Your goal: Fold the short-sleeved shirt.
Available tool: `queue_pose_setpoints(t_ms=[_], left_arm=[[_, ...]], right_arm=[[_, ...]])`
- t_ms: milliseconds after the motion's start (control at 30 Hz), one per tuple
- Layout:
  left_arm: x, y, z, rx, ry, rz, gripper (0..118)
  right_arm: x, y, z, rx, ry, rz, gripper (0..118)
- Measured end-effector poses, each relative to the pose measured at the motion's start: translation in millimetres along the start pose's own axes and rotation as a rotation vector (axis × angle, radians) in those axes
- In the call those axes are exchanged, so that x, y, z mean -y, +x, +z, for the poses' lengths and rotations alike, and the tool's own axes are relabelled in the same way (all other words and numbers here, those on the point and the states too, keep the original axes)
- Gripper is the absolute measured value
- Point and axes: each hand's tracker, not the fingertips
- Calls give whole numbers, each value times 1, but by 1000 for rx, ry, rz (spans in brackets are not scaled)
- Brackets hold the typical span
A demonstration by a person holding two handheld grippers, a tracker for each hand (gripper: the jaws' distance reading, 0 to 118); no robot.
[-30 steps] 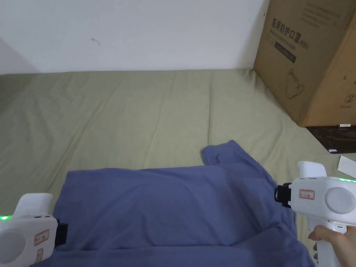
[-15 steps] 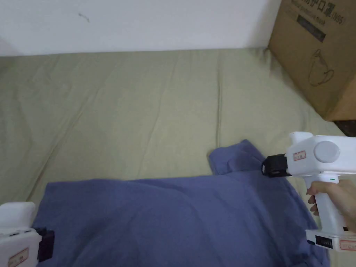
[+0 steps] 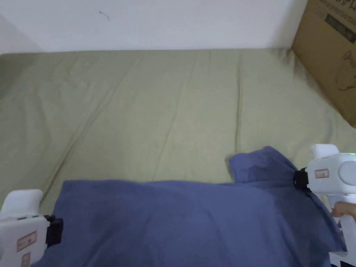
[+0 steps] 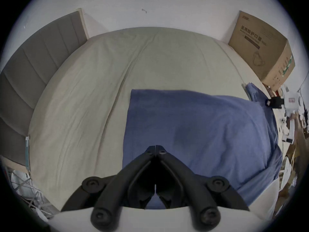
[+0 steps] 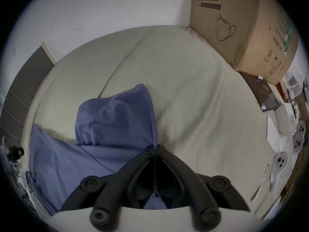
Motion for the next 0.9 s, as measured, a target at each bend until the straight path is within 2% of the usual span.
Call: queue_pose_setpoints(t_ms=[33,133,167,200,300,367,400,433,467,500,533,567,700,833,900], left_arm=[[-7,0,-4,-2,7,-1,3],[-37,1,-24,-38,21,-17,77],[-48,2,-33,-52,8,-23,96],[-58,2,-41,-59,11,-30,102],[-81,-8,-71,-49,38,-19,102],[-91,-16,-94,-81,-6,49,101],[-93,-20,-106,-85,-28,81,94],[-93,-20,-115,-83,-66,98,74],[-91,-19,-124,-77,-85,93,30],[-87,-17,-131,-78,-102,84,23],[-84,-12,-132,-142,-91,80,12],[-84,-7,-125,-115,-62,78,2],[-87,-1,-111,-120,-62,30,2],[-86,-9,-67,-48,3,96,2],[-84,-10,-37,-39,28,81,2]], right_arm=[[0,0,1,-2,1,-1,0],[-4,0,3,-16,3,-12,0],[-4,0,3,-16,2,-10,0],[-4,0,3,-13,1,-7,0],[-4,1,0,-11,-6,2,0],[-4,2,-1,-16,-9,-2,0],[-3,3,-1,-20,-10,-13,0],[-2,4,-1,-27,-10,-30,0],[-2,6,-2,-39,-15,-46,0],[-2,6,-2,-42,-16,-45,0],[-2,6,-2,-45,-16,-47,0],[-2,7,1,-49,-16,-50,0],[-3,7,21,-68,10,-54,0],[-4,7,55,-89,50,-51,0],[-2,6,76,-93,74,-47,0]])
